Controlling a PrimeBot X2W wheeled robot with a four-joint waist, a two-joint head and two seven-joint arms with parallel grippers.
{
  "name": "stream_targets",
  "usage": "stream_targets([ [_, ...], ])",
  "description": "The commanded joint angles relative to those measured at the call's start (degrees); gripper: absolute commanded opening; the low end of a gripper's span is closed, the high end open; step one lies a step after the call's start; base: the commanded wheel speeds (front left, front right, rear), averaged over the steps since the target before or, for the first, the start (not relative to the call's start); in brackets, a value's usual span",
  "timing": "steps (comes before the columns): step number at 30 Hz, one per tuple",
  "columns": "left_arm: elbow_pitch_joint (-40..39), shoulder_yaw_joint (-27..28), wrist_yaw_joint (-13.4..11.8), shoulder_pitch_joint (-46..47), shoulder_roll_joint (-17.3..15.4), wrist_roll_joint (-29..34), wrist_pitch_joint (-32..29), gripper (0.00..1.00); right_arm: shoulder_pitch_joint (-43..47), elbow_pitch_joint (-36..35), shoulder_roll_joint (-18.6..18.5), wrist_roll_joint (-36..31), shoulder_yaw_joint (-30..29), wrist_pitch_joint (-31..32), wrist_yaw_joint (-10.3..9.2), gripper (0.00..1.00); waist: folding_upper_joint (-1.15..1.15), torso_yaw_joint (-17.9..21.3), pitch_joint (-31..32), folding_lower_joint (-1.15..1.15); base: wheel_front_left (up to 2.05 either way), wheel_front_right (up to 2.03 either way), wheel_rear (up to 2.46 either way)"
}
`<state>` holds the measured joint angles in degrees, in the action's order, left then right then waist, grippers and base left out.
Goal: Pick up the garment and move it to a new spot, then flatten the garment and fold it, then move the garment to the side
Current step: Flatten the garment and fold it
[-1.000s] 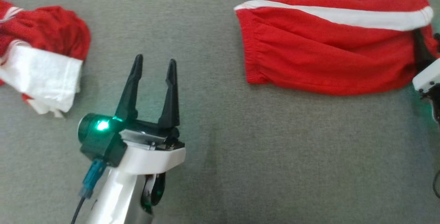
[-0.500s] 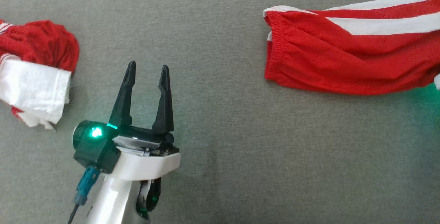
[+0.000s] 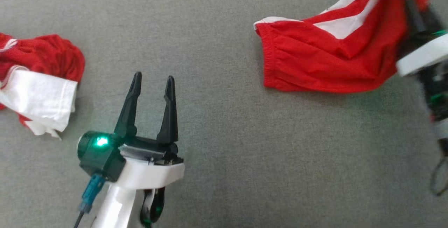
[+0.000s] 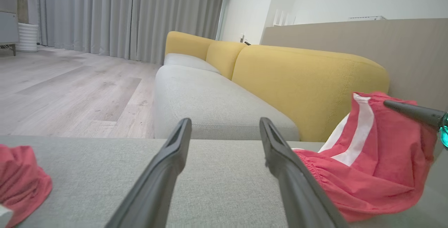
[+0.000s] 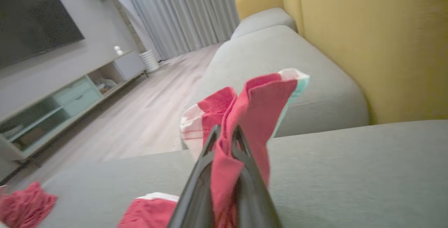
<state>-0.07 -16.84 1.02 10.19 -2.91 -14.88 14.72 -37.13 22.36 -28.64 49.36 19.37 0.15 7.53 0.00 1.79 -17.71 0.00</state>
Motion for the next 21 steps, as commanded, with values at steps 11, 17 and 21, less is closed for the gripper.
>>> stream_targets([
  [11,-2.31,0.34,-1.21,-0.57,0.03,-2.63,0.28,1.00,5.70,-2.95,15.71,-8.56,7.38,2.29,-0.04,1.00,0.00,-3.48,1.15,0.00,0.00,0.00,0.00],
  [17,-2.74,0.24,-1.98,-0.94,0.03,-3.27,0.28,1.00,8.10,-4.34,16.00,-8.89,5.18,-5.48,-0.04,1.00,0.00,-5.88,1.85,0.00,0.00,0.00,0.00],
  [21,-3.00,1.22,-2.36,-2.39,0.03,-3.31,0.28,1.00,11.12,-5.28,12.11,-12.59,-1.49,-10.52,-0.04,1.00,0.00,-6.50,2.98,0.00,0.00,0.00,0.00],
])
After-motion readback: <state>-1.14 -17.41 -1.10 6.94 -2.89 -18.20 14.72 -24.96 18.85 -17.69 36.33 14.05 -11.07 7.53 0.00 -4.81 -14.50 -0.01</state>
